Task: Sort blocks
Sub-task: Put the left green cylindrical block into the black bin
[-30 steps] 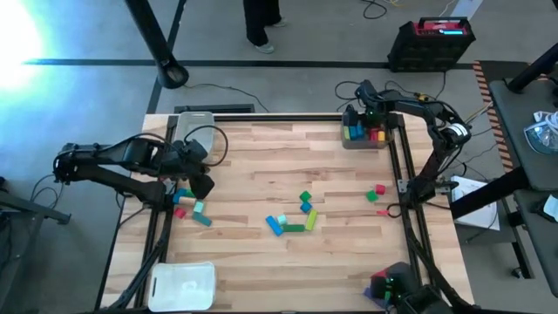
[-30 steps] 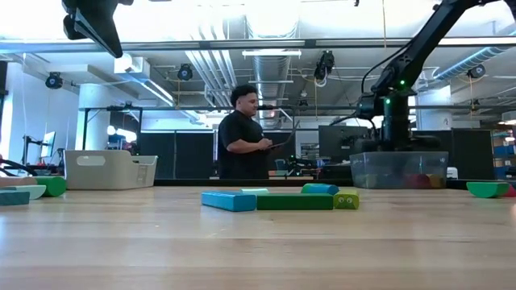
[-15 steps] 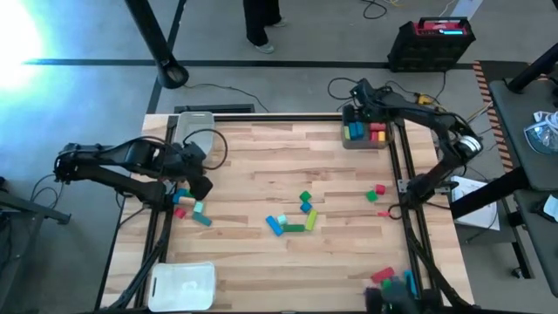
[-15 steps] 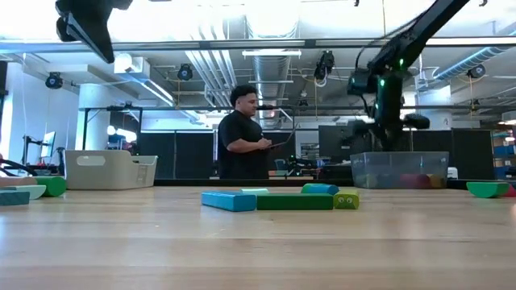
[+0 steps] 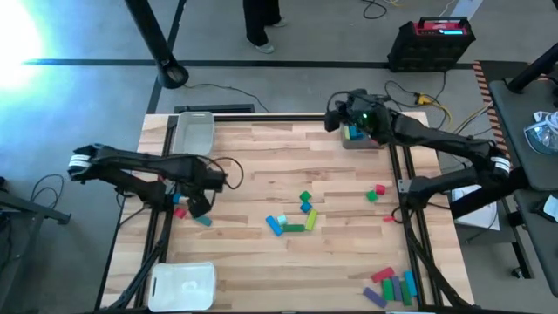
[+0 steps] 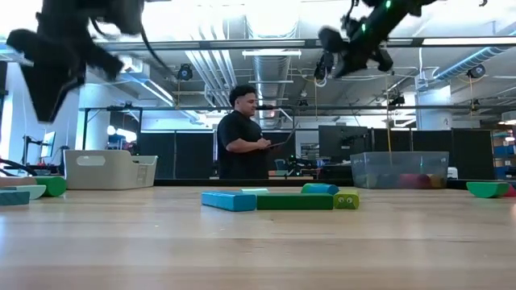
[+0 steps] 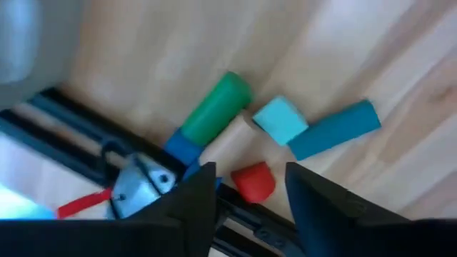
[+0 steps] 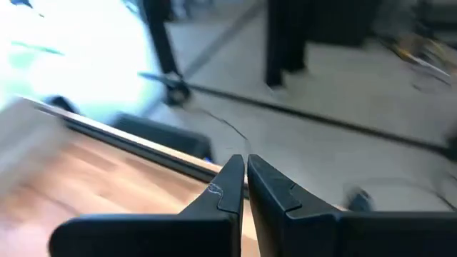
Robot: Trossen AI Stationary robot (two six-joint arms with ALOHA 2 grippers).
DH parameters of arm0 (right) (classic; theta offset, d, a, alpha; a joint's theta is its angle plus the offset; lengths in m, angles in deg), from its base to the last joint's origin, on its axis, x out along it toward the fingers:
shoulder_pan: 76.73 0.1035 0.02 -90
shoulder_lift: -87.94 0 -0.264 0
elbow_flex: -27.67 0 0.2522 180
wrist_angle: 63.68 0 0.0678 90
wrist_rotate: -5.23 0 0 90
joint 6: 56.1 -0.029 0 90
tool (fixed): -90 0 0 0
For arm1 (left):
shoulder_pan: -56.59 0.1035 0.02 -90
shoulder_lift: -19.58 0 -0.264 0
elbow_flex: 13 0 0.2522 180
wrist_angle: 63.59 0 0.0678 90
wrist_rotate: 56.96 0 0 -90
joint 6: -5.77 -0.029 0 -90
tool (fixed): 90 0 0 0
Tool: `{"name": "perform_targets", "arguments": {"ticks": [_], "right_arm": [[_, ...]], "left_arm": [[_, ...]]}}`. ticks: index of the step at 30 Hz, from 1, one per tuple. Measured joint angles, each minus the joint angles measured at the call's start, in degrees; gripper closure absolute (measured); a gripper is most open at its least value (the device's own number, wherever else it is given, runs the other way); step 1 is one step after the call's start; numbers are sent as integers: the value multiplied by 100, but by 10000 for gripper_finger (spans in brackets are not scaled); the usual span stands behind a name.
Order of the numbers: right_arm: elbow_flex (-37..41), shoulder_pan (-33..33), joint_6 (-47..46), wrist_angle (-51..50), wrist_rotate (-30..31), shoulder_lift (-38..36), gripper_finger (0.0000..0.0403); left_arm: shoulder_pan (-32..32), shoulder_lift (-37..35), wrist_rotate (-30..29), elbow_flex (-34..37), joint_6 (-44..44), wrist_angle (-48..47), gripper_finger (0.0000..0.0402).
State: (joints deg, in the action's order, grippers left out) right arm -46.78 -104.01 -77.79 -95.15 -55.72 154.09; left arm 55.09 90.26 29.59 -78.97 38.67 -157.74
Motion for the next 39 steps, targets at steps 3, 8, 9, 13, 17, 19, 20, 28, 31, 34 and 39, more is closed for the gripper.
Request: {"name": "perform_targets", "arguments": {"ticks": [3, 8, 9, 13, 17, 19, 20, 28, 31, 34, 39], "right_arm": [[-8, 361, 227, 320, 14, -139, 390], [-146, 639, 37, -62, 11, -163, 390], [-161, 668, -6, -113, 13, -157, 390], [-164, 783, -110, -216, 10, -118, 390], [-160, 793, -441, -420, 2, -70, 390], [-160, 791, -495, -469, 11, -39, 390], [-160, 791, -526, -466, 9, -29, 390], [-157, 845, -545, -449, -51, 6, 390], [-157, 880, -543, -453, -56, 2, 390], [-155, 891, -533, -459, -54, 2, 390], [-153, 891, -496, -483, -51, 2, 390]], "left_arm": [[123, 423, 43, 220, -576, 410, 221], [381, 1143, 15, 371, -1452, 772, 202], [412, 1292, -48, 355, -1585, 783, 199], [525, 1798, -217, 315, -2042, 837, 185], [596, 2223, -224, 328, -2474, 951, 176], [650, 2445, -224, 335, -2720, 1055, 176], [686, 2548, -234, 336, -2799, 1131, 177], [756, 3168, -99, 382, -3096, 1400, 214], [761, 3284, 74, 428, -3184, 1381, 246], [756, 3310, 78, 461, -3265, 1392, 271], [754, 3277, 1, 435, -3288, 1398, 280]]}}
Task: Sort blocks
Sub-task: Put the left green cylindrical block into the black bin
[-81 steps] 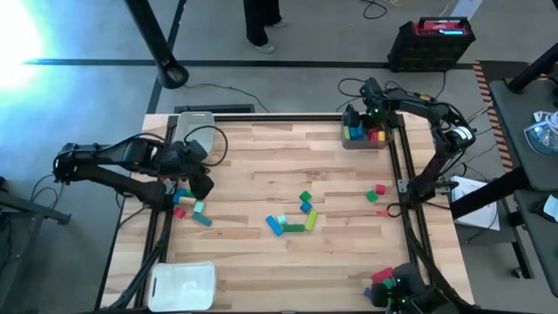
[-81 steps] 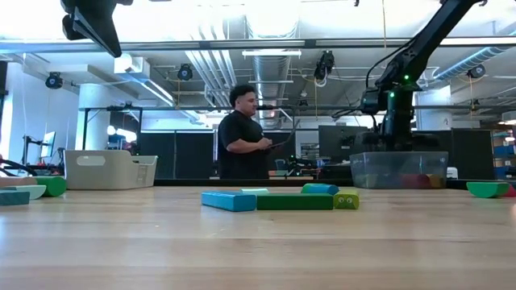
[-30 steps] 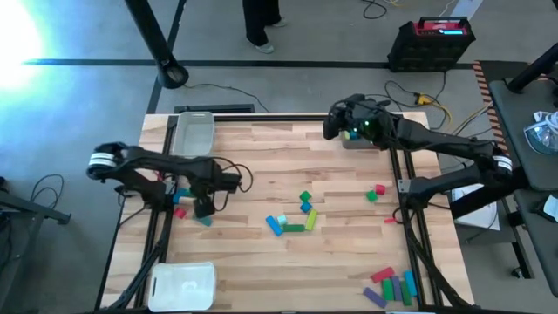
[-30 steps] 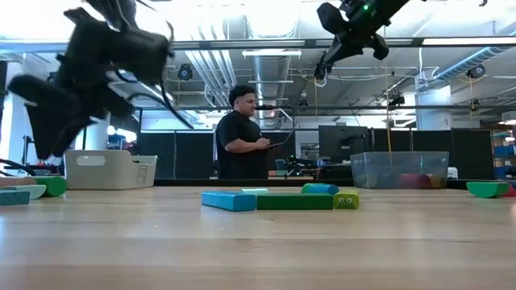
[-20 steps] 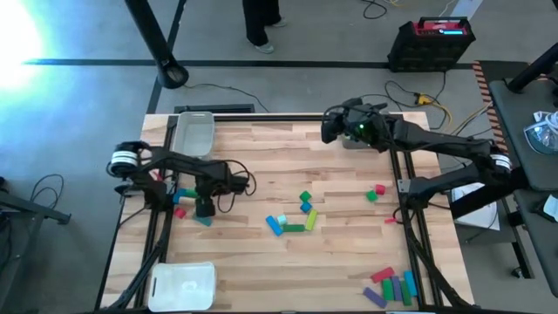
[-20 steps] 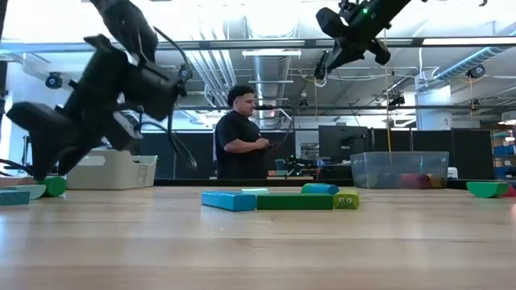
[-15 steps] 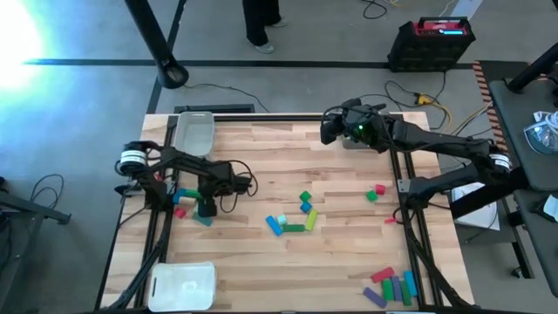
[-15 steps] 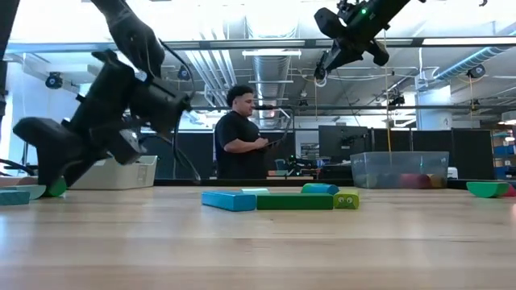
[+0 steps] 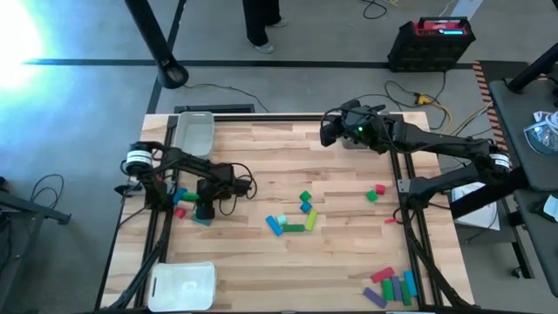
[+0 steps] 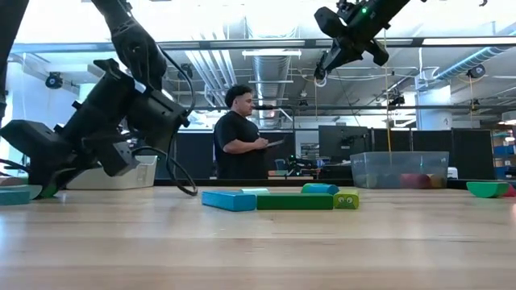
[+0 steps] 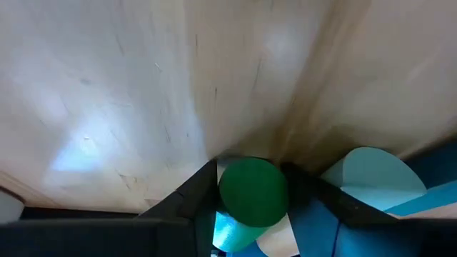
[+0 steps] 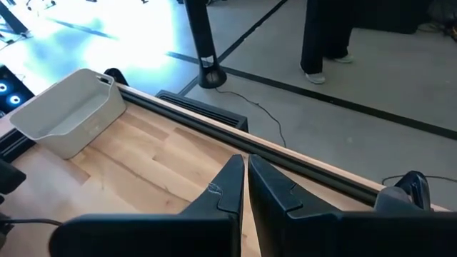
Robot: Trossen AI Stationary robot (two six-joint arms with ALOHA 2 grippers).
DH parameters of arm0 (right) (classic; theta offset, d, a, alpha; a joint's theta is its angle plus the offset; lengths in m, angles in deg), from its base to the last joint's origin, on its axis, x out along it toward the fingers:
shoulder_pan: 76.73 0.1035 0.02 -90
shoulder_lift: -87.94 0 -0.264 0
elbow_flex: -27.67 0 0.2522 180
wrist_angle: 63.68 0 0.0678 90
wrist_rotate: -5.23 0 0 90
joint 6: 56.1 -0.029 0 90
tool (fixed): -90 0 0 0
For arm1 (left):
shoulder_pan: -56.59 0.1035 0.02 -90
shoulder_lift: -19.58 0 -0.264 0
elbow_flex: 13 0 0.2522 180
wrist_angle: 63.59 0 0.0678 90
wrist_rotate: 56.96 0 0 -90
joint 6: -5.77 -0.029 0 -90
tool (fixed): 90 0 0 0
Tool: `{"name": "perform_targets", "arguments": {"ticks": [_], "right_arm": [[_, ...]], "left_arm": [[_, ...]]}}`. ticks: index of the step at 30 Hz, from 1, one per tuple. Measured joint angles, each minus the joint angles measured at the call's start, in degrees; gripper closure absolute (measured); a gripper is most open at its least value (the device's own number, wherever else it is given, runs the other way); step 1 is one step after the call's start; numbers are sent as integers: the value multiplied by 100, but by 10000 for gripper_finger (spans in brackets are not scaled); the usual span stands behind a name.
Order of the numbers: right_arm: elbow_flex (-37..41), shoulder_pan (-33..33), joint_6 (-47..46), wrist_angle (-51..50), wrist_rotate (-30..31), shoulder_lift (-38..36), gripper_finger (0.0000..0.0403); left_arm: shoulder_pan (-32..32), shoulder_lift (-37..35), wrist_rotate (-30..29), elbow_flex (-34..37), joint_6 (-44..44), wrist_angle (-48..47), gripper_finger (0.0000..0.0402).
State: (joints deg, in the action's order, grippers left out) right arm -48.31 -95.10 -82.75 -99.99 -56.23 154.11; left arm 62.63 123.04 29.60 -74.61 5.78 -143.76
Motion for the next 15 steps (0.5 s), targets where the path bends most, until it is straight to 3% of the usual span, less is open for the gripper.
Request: {"name": "perform_targets", "arguments": {"ticks": [4, 10, 15], "right_arm": [[0, 0, 38, -7, 0, -2, 390], [2, 3, 349, 2, -60, 4, 390], [15, 38, 672, 52, -809, 167, 390]], "left_arm": [[-4, -170, -61, -131, 4, 35, 281], [-4, -1050, -59, -643, -96, 3, 283], [7, -2162, 45, -1247, -727, 452, 283]]}}
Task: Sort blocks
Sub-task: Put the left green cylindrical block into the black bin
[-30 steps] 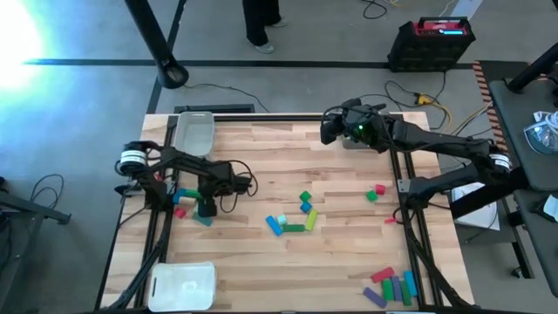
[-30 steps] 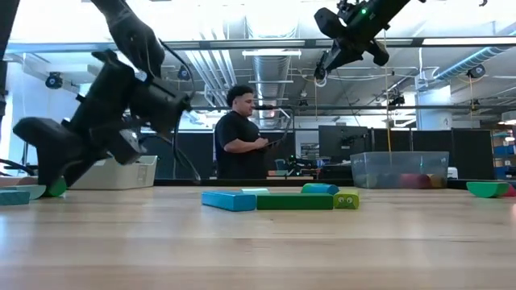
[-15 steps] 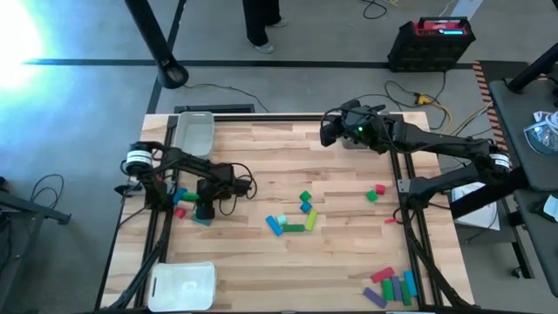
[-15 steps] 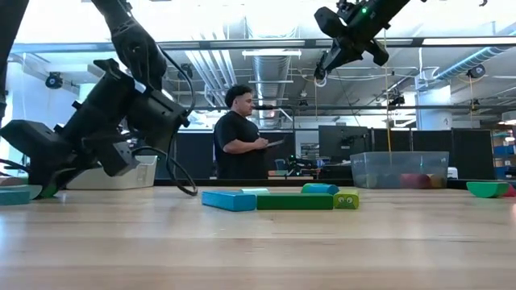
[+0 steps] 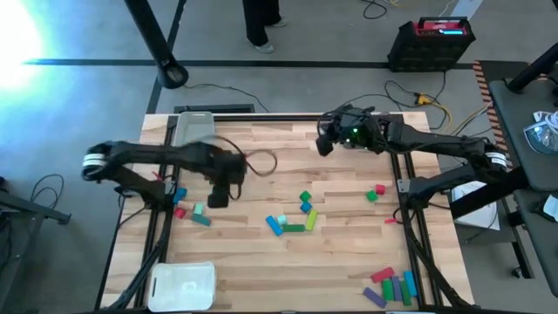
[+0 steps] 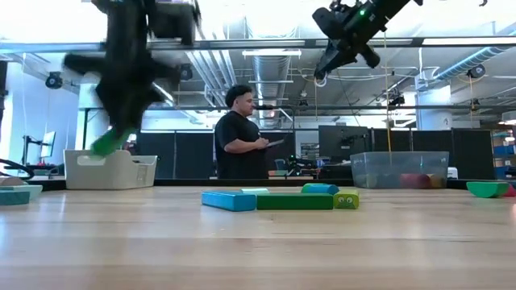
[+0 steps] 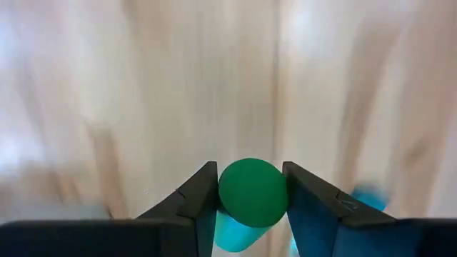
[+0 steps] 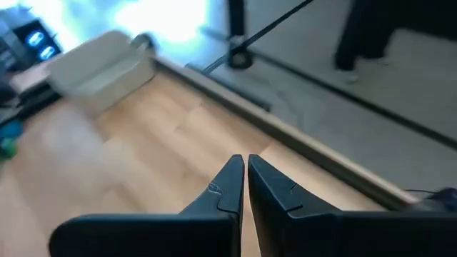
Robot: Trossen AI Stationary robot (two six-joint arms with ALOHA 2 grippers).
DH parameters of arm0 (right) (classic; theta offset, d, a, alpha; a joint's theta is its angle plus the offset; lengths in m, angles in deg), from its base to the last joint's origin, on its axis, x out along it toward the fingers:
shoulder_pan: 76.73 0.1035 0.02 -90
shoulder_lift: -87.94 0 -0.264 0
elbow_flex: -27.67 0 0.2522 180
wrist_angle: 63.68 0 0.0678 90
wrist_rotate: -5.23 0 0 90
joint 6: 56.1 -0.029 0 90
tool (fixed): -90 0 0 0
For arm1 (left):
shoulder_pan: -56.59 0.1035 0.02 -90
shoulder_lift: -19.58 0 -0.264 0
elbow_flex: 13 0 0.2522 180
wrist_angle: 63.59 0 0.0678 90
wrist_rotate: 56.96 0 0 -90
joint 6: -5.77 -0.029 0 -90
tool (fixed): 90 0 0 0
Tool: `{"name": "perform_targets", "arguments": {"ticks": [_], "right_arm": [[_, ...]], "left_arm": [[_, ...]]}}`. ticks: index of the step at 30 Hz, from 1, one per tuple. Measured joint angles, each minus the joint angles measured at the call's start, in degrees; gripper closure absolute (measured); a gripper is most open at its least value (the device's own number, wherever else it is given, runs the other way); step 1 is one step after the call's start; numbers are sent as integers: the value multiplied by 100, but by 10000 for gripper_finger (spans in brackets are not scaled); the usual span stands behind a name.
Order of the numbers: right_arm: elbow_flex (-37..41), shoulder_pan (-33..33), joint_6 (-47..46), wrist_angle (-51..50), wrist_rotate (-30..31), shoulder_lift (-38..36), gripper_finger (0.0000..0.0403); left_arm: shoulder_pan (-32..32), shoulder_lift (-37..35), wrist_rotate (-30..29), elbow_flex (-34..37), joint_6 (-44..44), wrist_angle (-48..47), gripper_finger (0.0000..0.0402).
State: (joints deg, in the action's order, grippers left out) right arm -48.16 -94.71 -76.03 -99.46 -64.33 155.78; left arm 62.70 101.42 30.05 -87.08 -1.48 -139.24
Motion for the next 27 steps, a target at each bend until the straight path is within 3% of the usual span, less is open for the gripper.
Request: {"name": "perform_targets", "arguments": {"ticks": [3, 7, 12, 15, 18, 22, 27], "right_arm": [[17, 14, 134, -4, -532, 170, 390], [20, 53, 250, 94, -1178, 436, 390], [-132, 92, 35, 1242, -2884, 656, 380], [-382, 148, -305, 1552, -3395, 768, 344], [-648, 250, -402, 1506, -3396, 935, 289], [-1043, 419, -292, 1537, -3405, 1114, 216], [-1503, 519, 191, 1467, -3375, 1260, 161]], "left_arm": [[164, -640, 539, -419, -174, 521, 283], [740, -1141, 1814, -728, 305, 1804, 284], [1371, -1337, 3392, -385, 1424, 4114, 284], [1481, -1318, 3512, -134, 1933, 5150, 284], [1505, -1245, 3524, -70, 2205, 5743, 284], [1517, -1154, 3289, -67, 2343, 6025, 284], [1626, -1081, 2895, -67, 2520, 6032, 284]]}}
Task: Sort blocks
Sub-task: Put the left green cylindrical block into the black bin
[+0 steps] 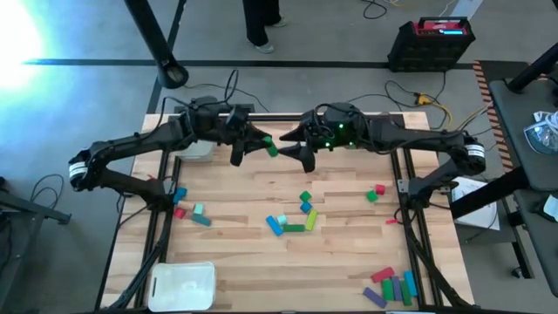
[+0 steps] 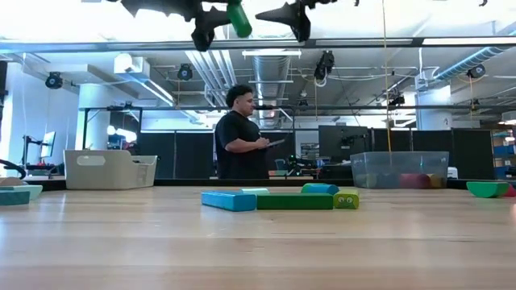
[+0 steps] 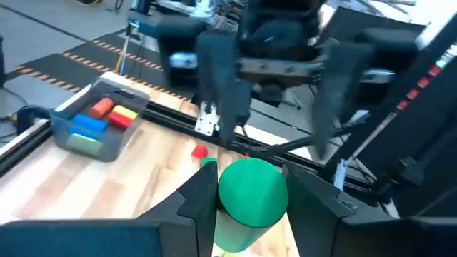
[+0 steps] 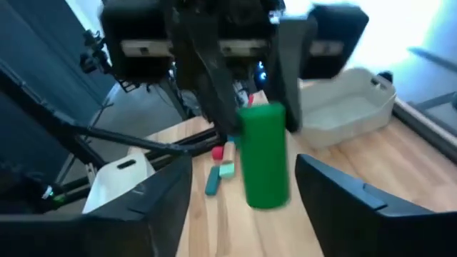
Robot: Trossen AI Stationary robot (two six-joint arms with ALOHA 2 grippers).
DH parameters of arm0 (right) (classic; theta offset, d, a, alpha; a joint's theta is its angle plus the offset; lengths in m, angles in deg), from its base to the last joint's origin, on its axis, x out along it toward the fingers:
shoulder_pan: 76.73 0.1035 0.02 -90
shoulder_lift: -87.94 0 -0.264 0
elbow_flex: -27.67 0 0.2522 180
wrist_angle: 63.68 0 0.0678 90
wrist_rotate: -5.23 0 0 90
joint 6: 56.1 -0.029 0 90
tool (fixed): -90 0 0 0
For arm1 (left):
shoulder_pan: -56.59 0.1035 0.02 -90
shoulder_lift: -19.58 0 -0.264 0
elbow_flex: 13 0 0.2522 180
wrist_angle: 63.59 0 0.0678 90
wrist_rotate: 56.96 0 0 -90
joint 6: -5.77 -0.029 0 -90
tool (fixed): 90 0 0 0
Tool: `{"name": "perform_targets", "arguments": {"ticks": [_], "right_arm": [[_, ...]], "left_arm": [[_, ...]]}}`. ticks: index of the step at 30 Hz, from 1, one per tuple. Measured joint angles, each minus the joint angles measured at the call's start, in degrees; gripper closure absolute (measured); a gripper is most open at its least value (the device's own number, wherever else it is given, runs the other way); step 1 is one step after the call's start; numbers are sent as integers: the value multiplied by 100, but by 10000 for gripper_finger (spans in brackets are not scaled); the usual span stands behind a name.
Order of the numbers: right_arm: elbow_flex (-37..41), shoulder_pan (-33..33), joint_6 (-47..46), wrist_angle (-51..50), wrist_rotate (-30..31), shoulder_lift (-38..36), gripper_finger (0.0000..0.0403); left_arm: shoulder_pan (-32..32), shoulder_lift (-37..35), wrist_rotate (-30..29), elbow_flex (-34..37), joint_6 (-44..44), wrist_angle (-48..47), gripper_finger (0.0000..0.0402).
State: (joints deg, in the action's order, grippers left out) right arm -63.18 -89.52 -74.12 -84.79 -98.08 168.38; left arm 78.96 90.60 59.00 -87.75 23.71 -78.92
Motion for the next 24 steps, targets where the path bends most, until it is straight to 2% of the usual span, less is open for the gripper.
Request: {"name": "perform_targets", "arguments": {"ticks": [6, 12, 17, 22, 24], "right_arm": [[-215, -9, 145, -132, 145, 103, 137], [-213, -7, 112, -77, 141, 331, 148], [-244, -22, 111, -83, 193, 410, 194], [-246, -22, 133, -122, 287, 488, 277], [-251, -22, 46, -173, 301, 486, 280]], "left_arm": [[63, 16, -52, 0, 201, 407, 284], [64, 152, -152, -2, 493, 960, 284], [63, 290, -155, -2, 645, 991, 284], [56, 353, -153, -2, 831, 1157, 276], [54, 350, -235, -2, 852, 1110, 259]]}}
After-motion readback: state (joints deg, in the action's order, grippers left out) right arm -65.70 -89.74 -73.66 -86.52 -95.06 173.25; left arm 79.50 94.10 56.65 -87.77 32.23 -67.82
